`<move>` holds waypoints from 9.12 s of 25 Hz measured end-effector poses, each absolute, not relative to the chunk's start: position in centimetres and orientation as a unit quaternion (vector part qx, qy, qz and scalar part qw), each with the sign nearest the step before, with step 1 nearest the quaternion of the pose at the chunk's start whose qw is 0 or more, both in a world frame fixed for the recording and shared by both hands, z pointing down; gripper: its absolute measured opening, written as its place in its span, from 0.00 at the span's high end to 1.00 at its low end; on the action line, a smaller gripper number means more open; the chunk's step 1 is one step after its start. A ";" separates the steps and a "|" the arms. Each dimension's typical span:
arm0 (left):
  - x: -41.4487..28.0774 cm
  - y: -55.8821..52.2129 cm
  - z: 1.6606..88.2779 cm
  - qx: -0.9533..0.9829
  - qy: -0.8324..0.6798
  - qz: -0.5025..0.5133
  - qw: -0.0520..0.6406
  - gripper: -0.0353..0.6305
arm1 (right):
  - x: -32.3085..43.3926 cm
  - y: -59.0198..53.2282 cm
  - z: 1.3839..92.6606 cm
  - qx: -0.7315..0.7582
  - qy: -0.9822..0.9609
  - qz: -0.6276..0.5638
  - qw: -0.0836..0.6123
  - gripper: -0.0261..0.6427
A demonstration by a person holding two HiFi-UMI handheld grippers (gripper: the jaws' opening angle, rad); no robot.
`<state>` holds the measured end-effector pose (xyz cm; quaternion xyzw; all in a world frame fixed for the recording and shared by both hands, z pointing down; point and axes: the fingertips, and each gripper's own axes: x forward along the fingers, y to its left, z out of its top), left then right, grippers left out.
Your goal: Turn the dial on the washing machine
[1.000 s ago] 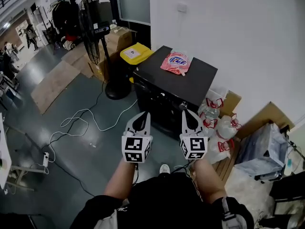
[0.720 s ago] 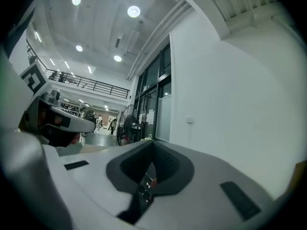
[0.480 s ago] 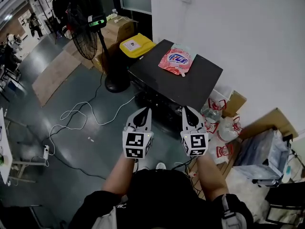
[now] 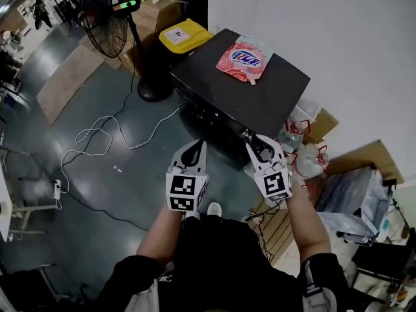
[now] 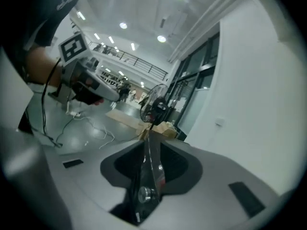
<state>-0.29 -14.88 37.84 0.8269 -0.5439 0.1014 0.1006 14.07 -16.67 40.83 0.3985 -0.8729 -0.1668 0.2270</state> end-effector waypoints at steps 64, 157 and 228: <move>-5.7 -12.1 47.4 0.794 -0.560 0.138 0.194 0.93 | 16.7 -24.7 66.7 -0.017 -0.502 -0.533 0.681 0.56; -4.9 -12.3 55.9 0.824 -0.475 0.236 0.197 0.93 | 17.5 -25.4 65.3 0.748 -0.570 -0.034 0.338 0.56; -2.5 -12.5 30.7 0.875 -0.480 0.037 0.046 0.93 | 11.8 -12.7 31.3 0.677 -0.733 -0.012 -0.060 0.96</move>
